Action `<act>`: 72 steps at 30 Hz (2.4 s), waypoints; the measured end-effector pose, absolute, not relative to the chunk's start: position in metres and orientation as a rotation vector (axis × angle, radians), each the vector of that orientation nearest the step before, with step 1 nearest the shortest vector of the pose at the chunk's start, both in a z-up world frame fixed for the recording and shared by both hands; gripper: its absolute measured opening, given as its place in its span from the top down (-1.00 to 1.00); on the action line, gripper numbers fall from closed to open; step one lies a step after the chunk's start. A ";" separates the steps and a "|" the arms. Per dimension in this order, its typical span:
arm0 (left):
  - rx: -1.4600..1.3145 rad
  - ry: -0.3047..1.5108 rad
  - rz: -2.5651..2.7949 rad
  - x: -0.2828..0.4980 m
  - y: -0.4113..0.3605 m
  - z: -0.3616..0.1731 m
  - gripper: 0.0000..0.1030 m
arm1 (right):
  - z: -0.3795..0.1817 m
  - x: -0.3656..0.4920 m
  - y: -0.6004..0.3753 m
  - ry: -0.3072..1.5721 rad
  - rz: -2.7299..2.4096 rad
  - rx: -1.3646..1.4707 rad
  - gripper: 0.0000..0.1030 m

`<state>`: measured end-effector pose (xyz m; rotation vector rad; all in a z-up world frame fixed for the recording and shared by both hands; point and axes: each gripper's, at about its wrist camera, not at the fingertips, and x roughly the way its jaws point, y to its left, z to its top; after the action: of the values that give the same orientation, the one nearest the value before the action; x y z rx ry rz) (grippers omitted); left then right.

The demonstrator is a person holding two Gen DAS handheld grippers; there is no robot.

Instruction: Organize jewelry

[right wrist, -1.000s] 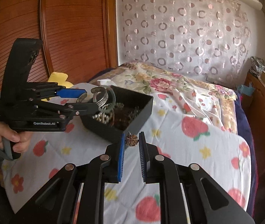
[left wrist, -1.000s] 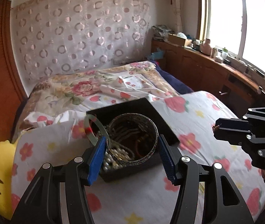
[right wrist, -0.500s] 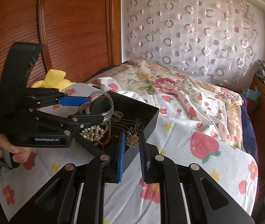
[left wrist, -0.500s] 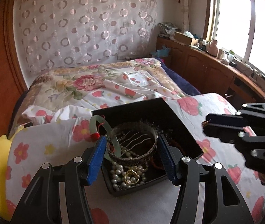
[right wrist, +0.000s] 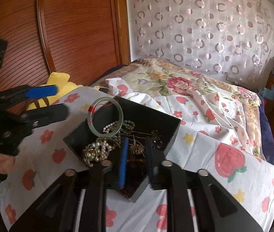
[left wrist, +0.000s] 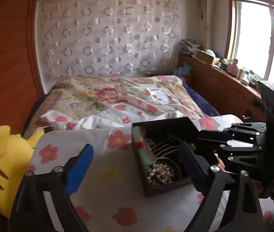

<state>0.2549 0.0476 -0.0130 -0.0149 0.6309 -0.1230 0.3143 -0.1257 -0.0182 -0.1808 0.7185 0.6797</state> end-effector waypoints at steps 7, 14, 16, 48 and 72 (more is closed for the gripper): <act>-0.018 0.600 -0.076 0.219 0.055 -0.009 -0.85 | 0.001 0.284 -0.142 0.668 0.617 -0.142 0.04; -0.018 0.578 -0.066 0.163 0.050 -0.002 -0.85 | 0.024 0.219 -0.173 0.578 0.509 -0.083 -0.64; -0.006 0.562 -0.049 0.145 0.046 0.000 -0.85 | 0.027 0.195 -0.180 0.553 0.481 -0.079 -0.84; 0.023 0.478 -0.009 0.028 0.013 0.020 -0.85 | 0.037 0.052 -0.208 0.414 0.294 -0.015 -0.95; 0.019 0.465 -0.011 0.026 0.015 0.020 -0.85 | 0.034 0.054 -0.209 0.415 0.285 -0.010 -0.95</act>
<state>0.0262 0.0151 0.0201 0.0185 0.4652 -0.0113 0.0544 -0.2090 0.0336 -0.0102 0.4151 0.2847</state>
